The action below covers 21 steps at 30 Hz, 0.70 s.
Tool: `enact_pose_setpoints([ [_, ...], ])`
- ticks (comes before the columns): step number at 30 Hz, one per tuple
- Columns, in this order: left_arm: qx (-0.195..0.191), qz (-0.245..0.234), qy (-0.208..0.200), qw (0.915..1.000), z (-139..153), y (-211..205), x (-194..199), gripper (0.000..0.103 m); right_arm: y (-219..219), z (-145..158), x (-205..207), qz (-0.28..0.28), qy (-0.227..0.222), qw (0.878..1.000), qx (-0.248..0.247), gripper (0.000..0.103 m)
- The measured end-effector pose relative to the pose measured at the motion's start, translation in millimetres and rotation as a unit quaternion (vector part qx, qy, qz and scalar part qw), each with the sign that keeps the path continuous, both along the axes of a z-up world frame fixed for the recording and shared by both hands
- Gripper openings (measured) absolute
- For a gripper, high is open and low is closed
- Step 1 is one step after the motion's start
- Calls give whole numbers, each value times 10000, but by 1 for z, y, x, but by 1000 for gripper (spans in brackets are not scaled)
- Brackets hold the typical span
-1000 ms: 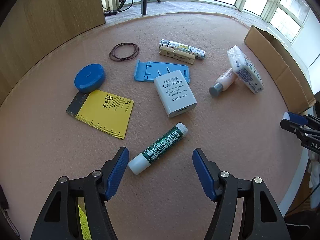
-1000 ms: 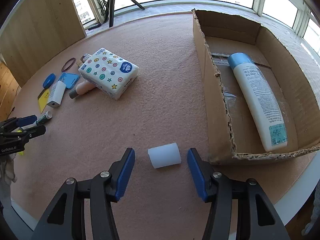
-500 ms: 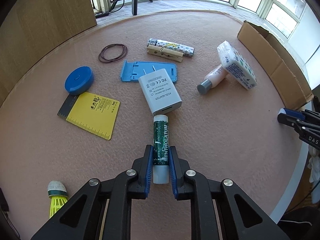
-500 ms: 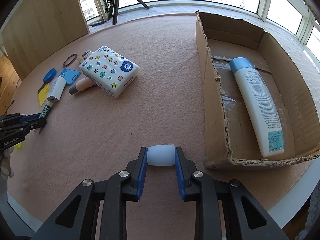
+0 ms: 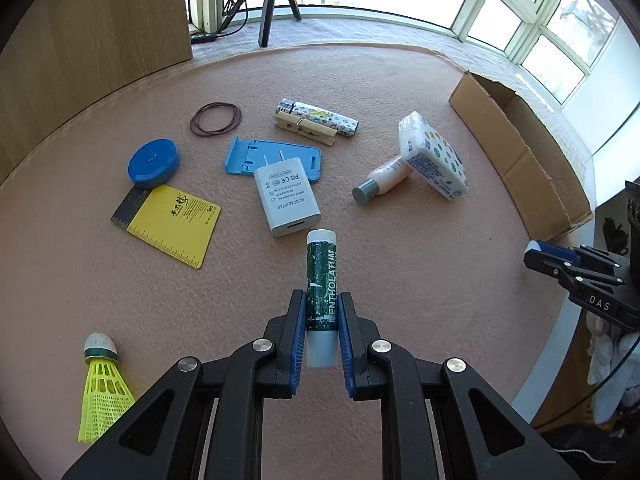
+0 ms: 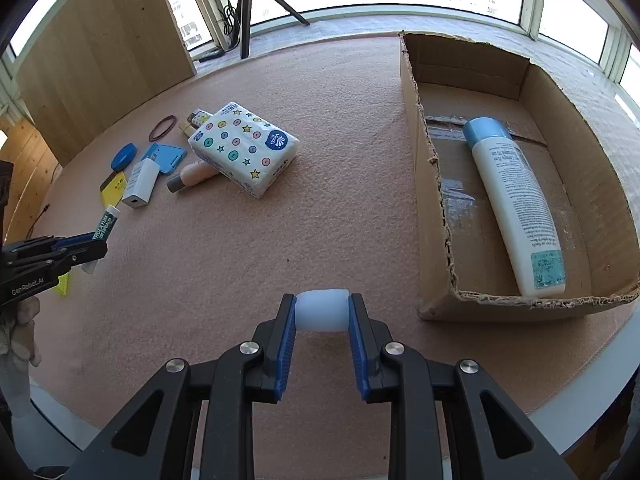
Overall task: Organize objects
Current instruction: 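Carry the eraser with the right gripper while the left carries the lip balm over the box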
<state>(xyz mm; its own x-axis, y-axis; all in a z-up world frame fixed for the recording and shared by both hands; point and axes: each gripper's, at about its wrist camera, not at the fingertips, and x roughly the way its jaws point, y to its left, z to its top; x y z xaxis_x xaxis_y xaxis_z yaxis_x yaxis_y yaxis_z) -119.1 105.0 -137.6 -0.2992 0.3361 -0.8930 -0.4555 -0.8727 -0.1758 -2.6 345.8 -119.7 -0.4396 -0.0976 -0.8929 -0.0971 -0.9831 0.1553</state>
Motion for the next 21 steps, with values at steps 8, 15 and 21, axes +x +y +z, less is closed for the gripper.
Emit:
enact_pose_setpoints([
  [8, 347, -252, 195, 9989, 31, 35, 5, 17, 17, 37, 11, -26, 348, 9993, -93, 23],
  [15, 603, -589, 342, 9959, 52, 87, 3, 17, 54, 68, 16, -261, 676, 9974, -36, 23],
  [21, 756, -856, 419, 9926, 61, 142, -3, 17, 93, 80, 14, -498, 819, 9953, 119, 23],
])
